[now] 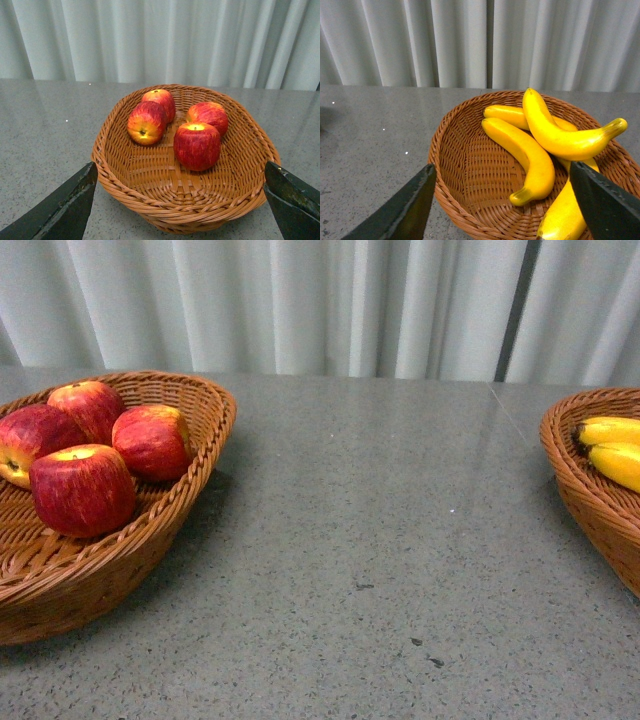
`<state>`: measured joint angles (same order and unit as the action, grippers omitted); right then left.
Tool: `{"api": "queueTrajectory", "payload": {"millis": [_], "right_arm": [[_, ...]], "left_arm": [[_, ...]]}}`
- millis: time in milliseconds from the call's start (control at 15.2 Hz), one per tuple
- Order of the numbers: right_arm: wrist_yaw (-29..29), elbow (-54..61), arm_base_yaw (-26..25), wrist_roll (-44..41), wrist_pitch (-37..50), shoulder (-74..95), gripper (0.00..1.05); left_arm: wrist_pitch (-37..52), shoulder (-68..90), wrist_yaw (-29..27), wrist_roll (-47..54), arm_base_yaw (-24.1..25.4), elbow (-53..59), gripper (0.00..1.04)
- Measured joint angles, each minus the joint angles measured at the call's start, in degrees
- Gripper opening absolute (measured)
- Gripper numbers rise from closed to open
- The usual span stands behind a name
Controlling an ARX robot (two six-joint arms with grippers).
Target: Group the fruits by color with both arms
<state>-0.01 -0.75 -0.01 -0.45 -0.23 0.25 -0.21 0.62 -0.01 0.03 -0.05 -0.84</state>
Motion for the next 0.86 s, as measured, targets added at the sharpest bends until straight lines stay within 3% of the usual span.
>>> {"api": "queueTrajectory", "payload": {"millis": [132, 855], "right_arm": [[0.0, 0.0, 0.0, 0.0, 0.0, 0.0, 1.0], [0.0, 0.0, 0.0, 0.0, 0.0, 0.0, 0.98]], "left_arm": [[0.0, 0.0, 0.0, 0.0, 0.0, 0.0, 0.98], [0.0, 0.0, 0.0, 0.0, 0.0, 0.0, 0.98]]}}
